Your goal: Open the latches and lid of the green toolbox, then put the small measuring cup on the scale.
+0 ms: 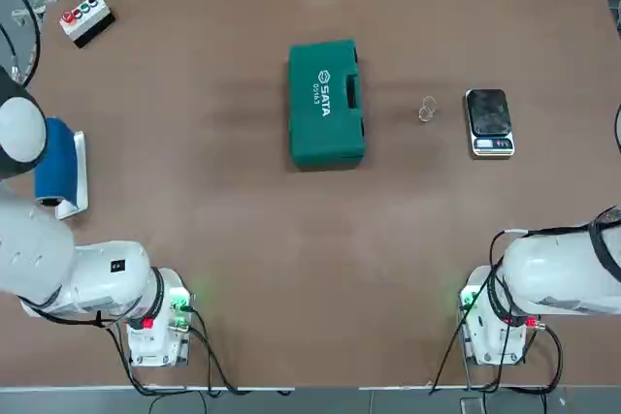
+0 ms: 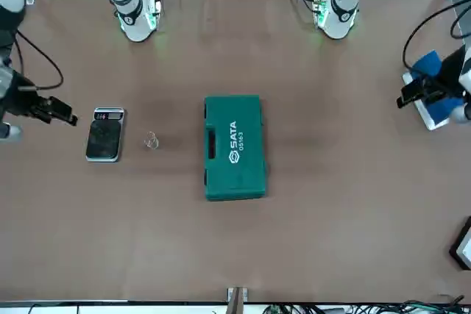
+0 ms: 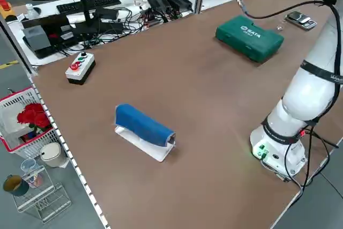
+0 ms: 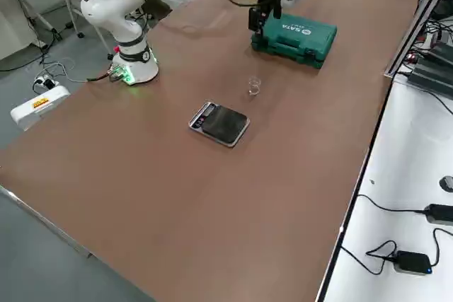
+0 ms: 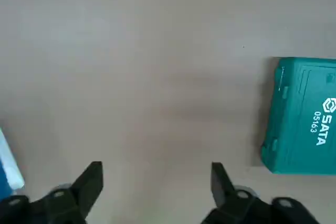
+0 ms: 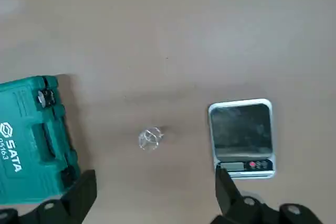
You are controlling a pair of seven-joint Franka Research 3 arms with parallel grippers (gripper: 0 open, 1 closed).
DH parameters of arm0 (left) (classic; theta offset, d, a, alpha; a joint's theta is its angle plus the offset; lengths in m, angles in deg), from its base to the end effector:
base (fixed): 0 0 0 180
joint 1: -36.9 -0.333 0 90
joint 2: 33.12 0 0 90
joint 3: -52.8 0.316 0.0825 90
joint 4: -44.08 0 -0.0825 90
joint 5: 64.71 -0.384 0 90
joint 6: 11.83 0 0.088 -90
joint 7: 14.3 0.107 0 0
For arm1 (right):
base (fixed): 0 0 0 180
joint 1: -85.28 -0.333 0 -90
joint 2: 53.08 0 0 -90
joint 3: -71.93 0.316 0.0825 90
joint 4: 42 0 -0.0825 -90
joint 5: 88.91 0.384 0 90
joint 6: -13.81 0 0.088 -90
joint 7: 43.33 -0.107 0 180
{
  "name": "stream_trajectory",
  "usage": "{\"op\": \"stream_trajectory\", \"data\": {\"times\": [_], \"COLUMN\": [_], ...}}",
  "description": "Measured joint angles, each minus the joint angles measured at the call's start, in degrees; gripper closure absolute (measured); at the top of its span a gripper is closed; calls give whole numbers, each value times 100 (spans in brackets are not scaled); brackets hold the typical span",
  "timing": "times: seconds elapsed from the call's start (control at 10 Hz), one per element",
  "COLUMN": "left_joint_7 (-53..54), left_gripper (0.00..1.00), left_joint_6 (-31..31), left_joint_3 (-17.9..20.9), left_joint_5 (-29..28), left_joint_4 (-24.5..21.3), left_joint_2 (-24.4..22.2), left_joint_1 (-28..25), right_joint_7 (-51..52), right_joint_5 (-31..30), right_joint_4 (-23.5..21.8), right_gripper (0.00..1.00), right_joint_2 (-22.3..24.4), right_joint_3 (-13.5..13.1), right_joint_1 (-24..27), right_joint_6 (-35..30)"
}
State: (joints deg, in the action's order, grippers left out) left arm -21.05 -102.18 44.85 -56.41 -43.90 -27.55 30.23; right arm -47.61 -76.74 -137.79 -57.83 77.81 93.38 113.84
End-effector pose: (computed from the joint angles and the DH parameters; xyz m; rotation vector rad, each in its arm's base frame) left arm 0.5825 -0.0246 0.5882 2.9822 0.1502 -0.0984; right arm 0.5885 -0.0058 0.5466 -2.9158 0.2217 0.0183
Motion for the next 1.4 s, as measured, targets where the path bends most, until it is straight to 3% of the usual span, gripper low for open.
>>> {"op": "stream_trajectory", "data": {"times": [0.1, 0.3, 0.5, 0.6, 0.7, 0.9, 1.1, 1.4], "left_joint_7": [-4, -8, 0, 71, 141, 364, 906, 1154], "left_gripper": [16, 49, 81, 95, 99, 99, 99, 99], "left_joint_6": [-273, -568, -781, -1180, -1746, -2489, -2527, -2776], "left_joint_3": [1, 4, -8, -103, -304, -544, -539, -867], "left_joint_5": [239, 781, 922, 929, 939, 1366, 2438, 2678], "left_joint_4": [-297, -618, -825, -1114, -1542, -2268, -2615, -2754], "left_joint_2": [56, 222, 358, 378, 378, 403, 485, 531], "left_joint_1": [-1, -7, -13, -14, -8, 1, -361, -469], "right_joint_7": [-2, 17, 19, 80, 288, 1220, 2392, 3952], "right_joint_5": [533, 1504, 2287, 2619, 2990, 3974, 5169, 6317], "right_joint_4": [-308, -960, -1330, -1440, -1510, -1570, -1618, -1723], "right_gripper": [0, 0, 0, 0, 0, 0, 0, 2], "right_joint_2": [-14, -94, -353, -535, -753, -1306, -1907, -2677], "right_joint_3": [7, 164, 725, 1008, 1241, 1414, 1505, 1635], "right_joint_1": [-4, -111, -204, -233, -254, -288, -298, -418], "right_joint_6": [375, 1194, 1799, 2102, 2355, 2615, 2638, 2649]}}
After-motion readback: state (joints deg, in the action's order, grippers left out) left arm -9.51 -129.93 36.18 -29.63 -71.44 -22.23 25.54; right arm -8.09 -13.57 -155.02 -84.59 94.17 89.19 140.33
